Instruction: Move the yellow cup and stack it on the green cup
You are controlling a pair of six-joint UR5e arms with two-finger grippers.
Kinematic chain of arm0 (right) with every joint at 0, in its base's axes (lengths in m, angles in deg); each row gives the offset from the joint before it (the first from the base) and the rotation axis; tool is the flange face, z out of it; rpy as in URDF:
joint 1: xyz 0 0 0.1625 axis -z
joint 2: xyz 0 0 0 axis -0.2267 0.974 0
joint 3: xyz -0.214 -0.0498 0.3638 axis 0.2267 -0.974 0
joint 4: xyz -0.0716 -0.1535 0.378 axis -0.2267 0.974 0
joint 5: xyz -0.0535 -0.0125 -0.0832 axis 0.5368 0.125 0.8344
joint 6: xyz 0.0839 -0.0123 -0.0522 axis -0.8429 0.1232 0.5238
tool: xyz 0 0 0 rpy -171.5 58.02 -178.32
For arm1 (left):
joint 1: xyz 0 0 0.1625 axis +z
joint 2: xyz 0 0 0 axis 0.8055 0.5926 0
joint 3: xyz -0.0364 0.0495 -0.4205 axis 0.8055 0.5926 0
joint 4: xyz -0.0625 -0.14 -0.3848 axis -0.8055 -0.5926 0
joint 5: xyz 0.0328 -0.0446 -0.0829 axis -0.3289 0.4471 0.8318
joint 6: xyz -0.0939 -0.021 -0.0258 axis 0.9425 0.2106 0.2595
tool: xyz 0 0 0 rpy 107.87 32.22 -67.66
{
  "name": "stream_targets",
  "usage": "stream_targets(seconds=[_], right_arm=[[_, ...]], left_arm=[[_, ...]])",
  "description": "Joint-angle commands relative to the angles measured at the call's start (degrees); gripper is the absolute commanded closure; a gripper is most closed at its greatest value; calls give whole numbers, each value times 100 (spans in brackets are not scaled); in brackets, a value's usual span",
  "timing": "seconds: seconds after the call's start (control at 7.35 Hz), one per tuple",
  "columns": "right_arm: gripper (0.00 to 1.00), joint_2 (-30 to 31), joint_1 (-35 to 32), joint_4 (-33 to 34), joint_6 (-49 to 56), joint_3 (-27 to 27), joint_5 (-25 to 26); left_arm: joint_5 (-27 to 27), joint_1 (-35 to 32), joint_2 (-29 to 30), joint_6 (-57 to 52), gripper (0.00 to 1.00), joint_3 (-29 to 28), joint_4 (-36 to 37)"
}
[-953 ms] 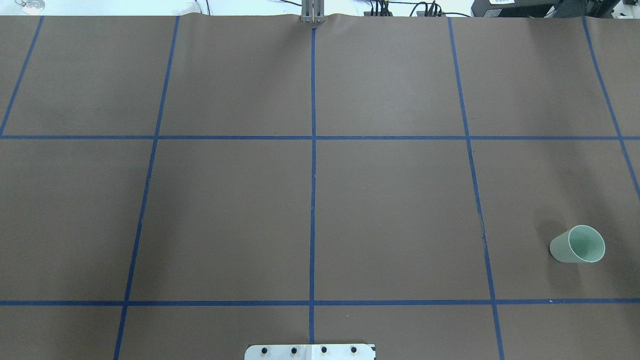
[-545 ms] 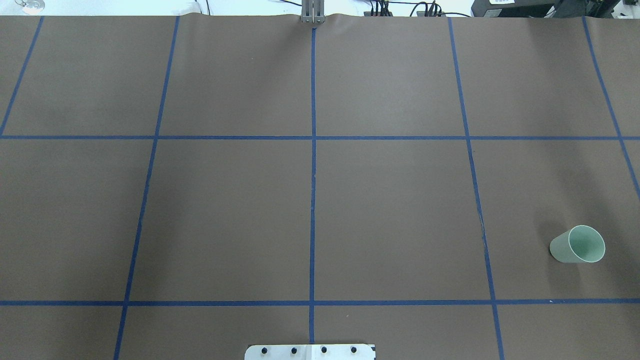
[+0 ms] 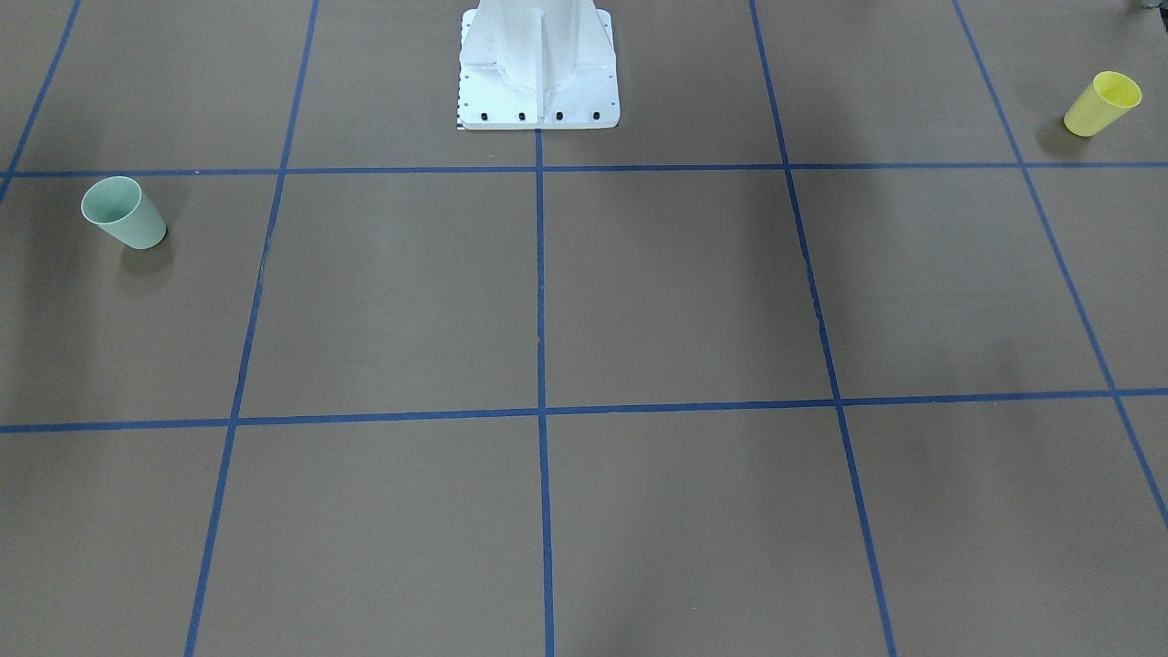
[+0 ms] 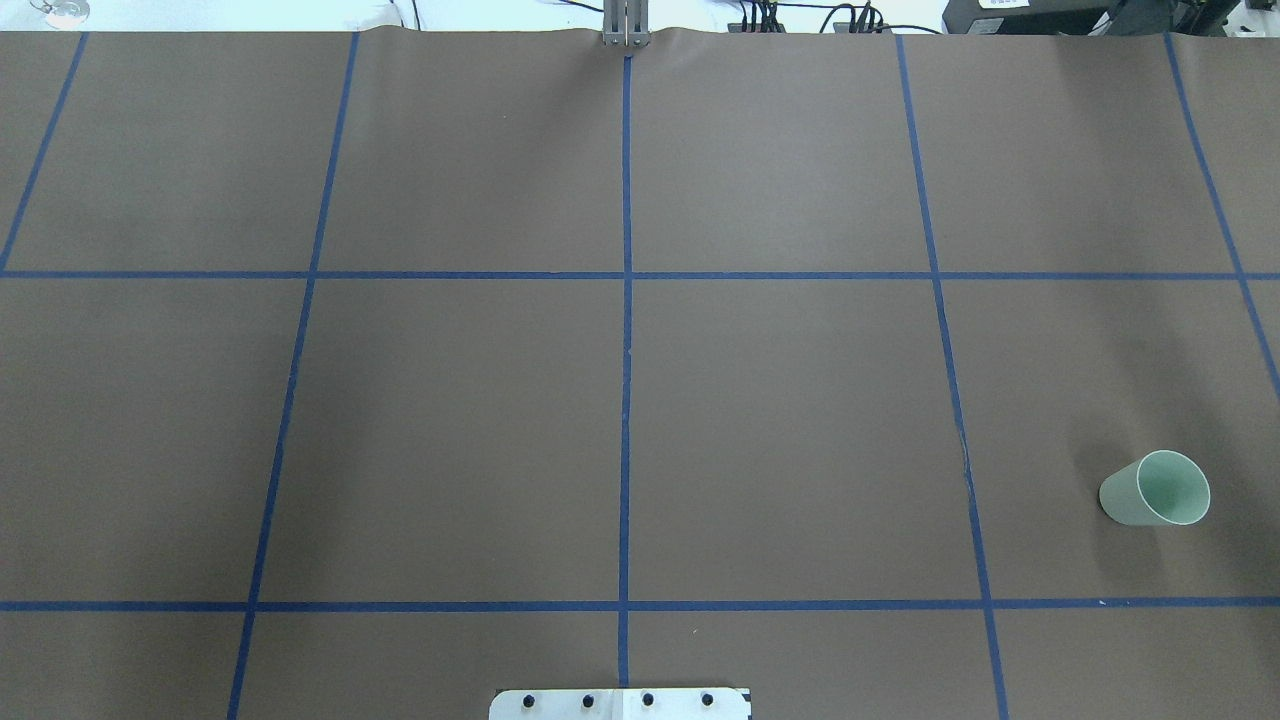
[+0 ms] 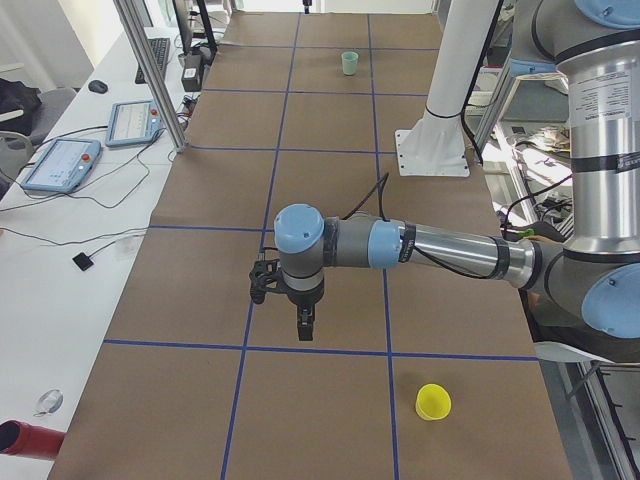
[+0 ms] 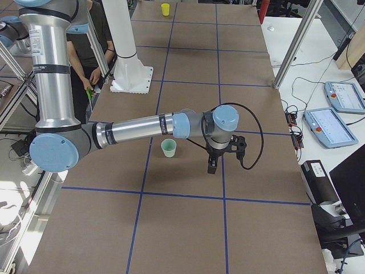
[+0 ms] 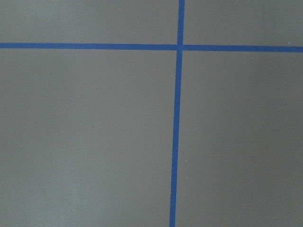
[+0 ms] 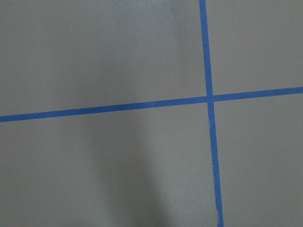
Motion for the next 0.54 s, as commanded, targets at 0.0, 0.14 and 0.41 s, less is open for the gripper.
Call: stream_targets(seconds=[0.0,0.14,0.41], right_arm=[[0,-14,20,-9,6,14,-15],[0,-14,21,-9,6,14,-23],[0,-5,21,-96,6,-20,-137]], left_arm=[[-7,53,-1,1399,0,-39,-45],[-16,393,-1,2209,0,-39,-289],[-338,965,-10,3897,0,-39,-702]])
